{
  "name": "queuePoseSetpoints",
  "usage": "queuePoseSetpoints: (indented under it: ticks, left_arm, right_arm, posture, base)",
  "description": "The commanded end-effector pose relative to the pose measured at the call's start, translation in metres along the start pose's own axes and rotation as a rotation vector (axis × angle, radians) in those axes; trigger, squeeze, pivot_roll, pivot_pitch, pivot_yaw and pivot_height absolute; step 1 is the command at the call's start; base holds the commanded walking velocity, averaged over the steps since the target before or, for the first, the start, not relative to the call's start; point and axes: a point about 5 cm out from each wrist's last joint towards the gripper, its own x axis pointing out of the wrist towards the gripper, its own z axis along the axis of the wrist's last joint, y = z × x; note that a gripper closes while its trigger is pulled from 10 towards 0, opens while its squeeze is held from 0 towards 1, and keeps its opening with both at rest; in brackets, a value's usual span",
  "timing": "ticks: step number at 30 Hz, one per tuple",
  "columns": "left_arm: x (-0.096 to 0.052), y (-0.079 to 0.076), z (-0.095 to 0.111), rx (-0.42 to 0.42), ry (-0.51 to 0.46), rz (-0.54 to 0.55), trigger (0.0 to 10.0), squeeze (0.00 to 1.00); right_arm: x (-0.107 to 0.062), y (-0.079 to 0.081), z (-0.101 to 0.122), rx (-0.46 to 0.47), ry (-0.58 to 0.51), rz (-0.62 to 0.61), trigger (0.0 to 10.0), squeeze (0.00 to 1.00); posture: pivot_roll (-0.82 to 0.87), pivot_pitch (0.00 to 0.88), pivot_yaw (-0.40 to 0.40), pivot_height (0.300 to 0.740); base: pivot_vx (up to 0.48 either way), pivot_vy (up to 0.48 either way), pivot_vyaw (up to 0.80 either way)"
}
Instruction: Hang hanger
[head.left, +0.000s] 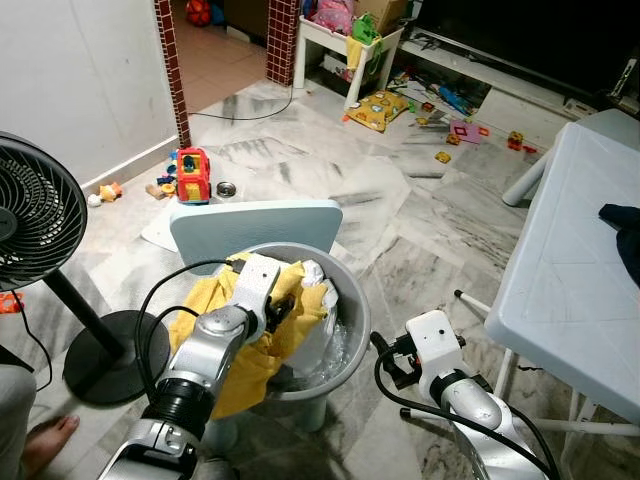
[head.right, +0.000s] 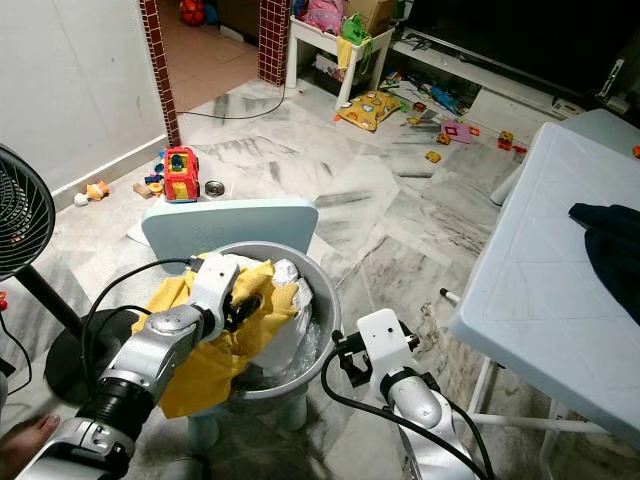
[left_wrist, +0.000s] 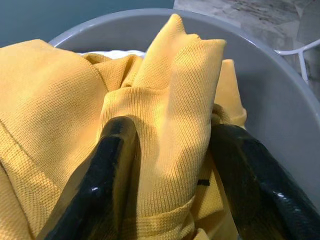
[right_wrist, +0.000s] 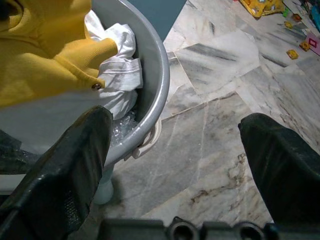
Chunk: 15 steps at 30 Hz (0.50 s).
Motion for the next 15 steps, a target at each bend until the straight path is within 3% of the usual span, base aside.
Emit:
queuePoseSetpoints:
  ticks: [1,15]
  left_arm:
    - [0.000,-0.002,-0.002,0.001,0.004,0.005,0.0,0.00]
    - [0.002,-0.005,0.014,0.007,-0.100,0.037,0.0,0.00]
  right_arm:
    - [-0.002,-0.004,-0.001,-0.006,0.001,-0.018,10.0,0.00]
    - [-0.001,-0.007,-0.001,-0.006,0.000,-0.028,10.0,0.00]
  posture:
    - [0.13,0.104,-0.149,0.740]
    - [0.12,0.094,-0.149,0.740]
  base:
    - [0.000,0.000,0.00]
    - [0.000,0.000,0.00]
